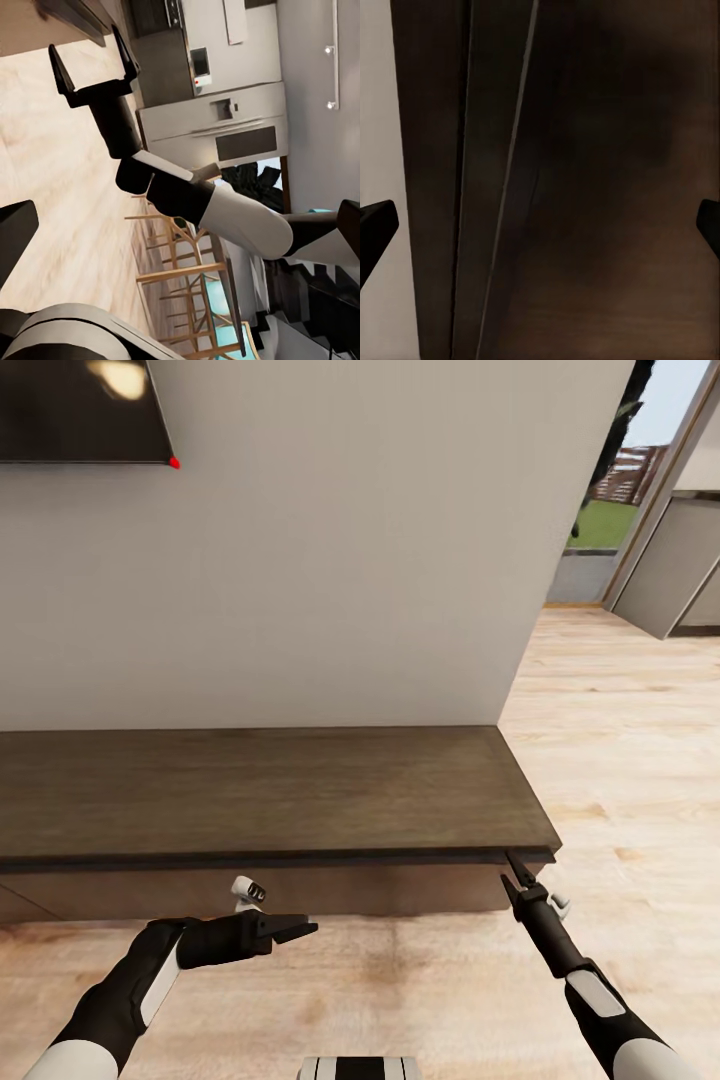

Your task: Place each of the two pumpkins and all three candles from the living room inside a cabinet in the living room (use any cabinet), then make sure every cabinet is closed, and position the cauldron so it is next to a table in the living room.

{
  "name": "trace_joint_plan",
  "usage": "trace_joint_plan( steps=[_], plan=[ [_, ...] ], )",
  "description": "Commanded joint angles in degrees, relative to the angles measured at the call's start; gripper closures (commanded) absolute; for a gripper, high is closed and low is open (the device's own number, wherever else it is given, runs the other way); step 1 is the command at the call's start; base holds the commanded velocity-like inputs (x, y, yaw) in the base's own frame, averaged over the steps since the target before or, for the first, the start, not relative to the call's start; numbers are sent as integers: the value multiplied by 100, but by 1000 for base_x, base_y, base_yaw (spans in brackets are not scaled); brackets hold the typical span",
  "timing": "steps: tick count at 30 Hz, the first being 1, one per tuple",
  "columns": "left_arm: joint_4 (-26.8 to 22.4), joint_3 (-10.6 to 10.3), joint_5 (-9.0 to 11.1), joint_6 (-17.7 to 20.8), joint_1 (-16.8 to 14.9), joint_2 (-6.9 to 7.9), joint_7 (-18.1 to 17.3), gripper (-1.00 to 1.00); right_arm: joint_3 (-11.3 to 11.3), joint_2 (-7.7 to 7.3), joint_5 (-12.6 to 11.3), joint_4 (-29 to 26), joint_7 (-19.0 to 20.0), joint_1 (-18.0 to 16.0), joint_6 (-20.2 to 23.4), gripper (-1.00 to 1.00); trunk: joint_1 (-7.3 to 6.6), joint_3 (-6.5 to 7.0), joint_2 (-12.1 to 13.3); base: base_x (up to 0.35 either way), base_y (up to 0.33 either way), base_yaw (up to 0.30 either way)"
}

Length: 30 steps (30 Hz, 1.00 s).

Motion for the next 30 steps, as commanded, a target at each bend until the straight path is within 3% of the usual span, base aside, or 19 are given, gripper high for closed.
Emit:
trace_joint_plan(
  steps=[1, 17, 18, 30],
  plan=[
    [0, -19, 25, 61, -2, 8, -9, -100, -1, 0, -47, 5, 17, -3, 60, -100, -1, -4, -2, 35, -1, 0],
    [0, -19, 32, 61, -2, 10, -9, -100, 5, 8, -47, 7, 8, -3, 57, -100, -1, -4, -2, 33, 0, 0],
    [0, -22, 32, 61, -2, 10, -11, -100, 5, 9, -47, 7, 8, -3, 54, 100, -1, -4, -2, 0, 0, 0],
    [0, -20, 32, 61, -2, 10, -16, -100, 6, 9, -41, 7, -27, -3, 59, 100, -1, -4, -2, -26, 0, 0]
  ],
)
